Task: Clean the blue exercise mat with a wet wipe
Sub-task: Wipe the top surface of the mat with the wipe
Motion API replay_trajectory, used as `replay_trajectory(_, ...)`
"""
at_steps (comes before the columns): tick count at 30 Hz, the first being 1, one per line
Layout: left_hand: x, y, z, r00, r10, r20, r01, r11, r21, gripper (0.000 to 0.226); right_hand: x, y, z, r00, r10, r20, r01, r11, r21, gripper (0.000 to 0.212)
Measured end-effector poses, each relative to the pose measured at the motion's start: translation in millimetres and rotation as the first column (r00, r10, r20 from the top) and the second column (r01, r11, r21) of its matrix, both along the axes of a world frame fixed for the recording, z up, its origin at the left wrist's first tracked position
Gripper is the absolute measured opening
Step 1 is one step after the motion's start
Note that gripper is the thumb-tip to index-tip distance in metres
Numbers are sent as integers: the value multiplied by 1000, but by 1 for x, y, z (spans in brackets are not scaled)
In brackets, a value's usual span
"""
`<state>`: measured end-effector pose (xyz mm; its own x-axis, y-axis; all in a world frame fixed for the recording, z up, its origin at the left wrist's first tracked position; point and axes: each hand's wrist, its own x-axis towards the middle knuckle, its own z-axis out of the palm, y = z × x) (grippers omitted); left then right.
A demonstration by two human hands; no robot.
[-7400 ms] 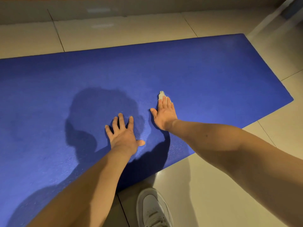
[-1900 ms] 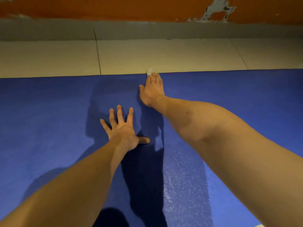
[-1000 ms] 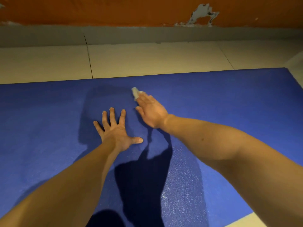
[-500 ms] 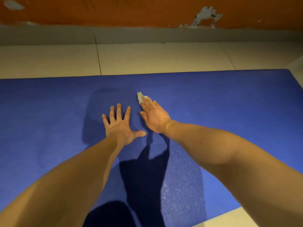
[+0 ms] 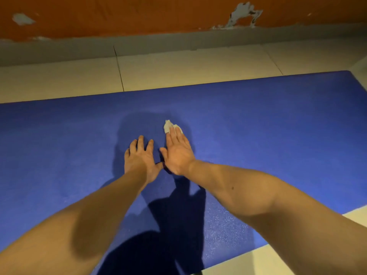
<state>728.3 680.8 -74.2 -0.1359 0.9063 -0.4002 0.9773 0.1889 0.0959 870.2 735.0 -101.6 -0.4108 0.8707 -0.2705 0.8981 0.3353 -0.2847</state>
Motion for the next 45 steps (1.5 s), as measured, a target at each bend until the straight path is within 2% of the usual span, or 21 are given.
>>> replay_trajectory(3, 2, -9, 1, 1000, 0, -3, 0, 1000, 2, 96, 19, 2, 3, 986, 163, -41, -162, 986, 25, 76)
replay_trajectory(4, 2, -11, 2, 1000, 6, 2, -6, 1000, 4, 96, 31, 9, 7, 987, 156, -40, -155, 988, 17, 76)
replay_trajectory(6, 4, -15, 2, 1000, 14, 13, -14, 1000, -5, 97, 60, 27, 9, 999, -45, -12, 45, 999, -10, 76)
replay_trajectory(8, 7, -18, 1, 1000, 25, 19, -24, 1000, -15, 98, 88, 41, 10, 968, -196, 158, 197, 980, 6, 73)
replay_trajectory(9, 8, -19, 1, 999, 32, 20, -32, 999, -12, 99, 96, 45, 9, 945, -219, 245, 225, 974, 1, 73)
replay_trajectory(11, 10, -20, -1, 999, 45, 26, -45, 999, -8, 101, 92, 41, 10, 920, -243, 307, 256, 967, -2, 73)
replay_trajectory(13, 12, -21, -1, 998, 53, 26, -53, 999, -7, 102, 70, 22, 11, 933, -250, 260, 253, 967, 22, 72)
replay_trajectory(17, 15, -20, 0, 998, 66, 1, -66, 998, 3, 100, 26, -37, 10, 990, -139, -22, 139, 990, 1, 76)
replay_trajectory(18, 17, -21, 0, 998, 69, -5, -69, 998, 10, 97, 21, -46, 8, 995, -98, -18, 97, 995, -4, 75)
replay_trajectory(21, 21, -24, 2, 997, 79, -5, -79, 997, 27, 93, 27, -51, 8, 990, 54, 129, -55, 998, 8, 70)
replay_trajectory(22, 22, -25, 3, 996, 88, 3, -88, 996, 33, 93, 35, -47, 8, 990, 70, 119, -74, 997, 25, 68)
replay_trajectory(24, 25, -29, 5, 995, 101, 20, -102, 994, 43, 91, 58, -36, 13, 994, 27, 102, -32, 998, 53, 67)
replay_trajectory(27, 29, -40, 5, 995, 94, 36, -95, 995, 42, 95, 99, -10, 9, 971, -128, 203, 110, 989, 96, 63)
replay_trajectory(29, 32, -48, 4, 996, 82, 41, -84, 996, 33, 101, 104, -3, 8, 961, -154, 229, 138, 987, 86, 65)
replay_trajectory(32, 33, -62, 2, 996, 87, 35, -88, 996, 24, 105, 74, -20, 6, 978, -196, 78, 191, 980, 63, 58)
replay_trajectory(36, 33, -77, 0, 994, 103, 36, -104, 994, 32, 101, 31, -79, 6, 993, -74, -90, 75, 997, 1, 66)
replay_trajectory(38, 33, -83, 0, 994, 106, 39, -107, 994, 33, 93, 22, -97, 5, 998, 67, -15, -67, 997, 25, 62)
replay_trajectory(40, 33, -87, 1, 994, 105, 40, -106, 994, 23, 95, 31, -95, 3, 974, 220, 49, -223, 972, 78, 62)
replay_trajectory(41, 33, -88, 3, 993, 105, 44, -106, 994, 18, 99, 41, -90, 3, 970, 239, 32, -241, 968, 74, 62)
replay_trajectory(43, 34, -89, 5, 992, 110, 60, -112, 994, 17, 103, 67, -69, 3, 996, 80, -28, -80, 997, -1, 69)
replay_trajectory(45, 35, -92, 6, 992, 114, 61, -116, 993, 20, 102, 92, -48, 7, 991, -113, 71, 115, 993, -32, 70)
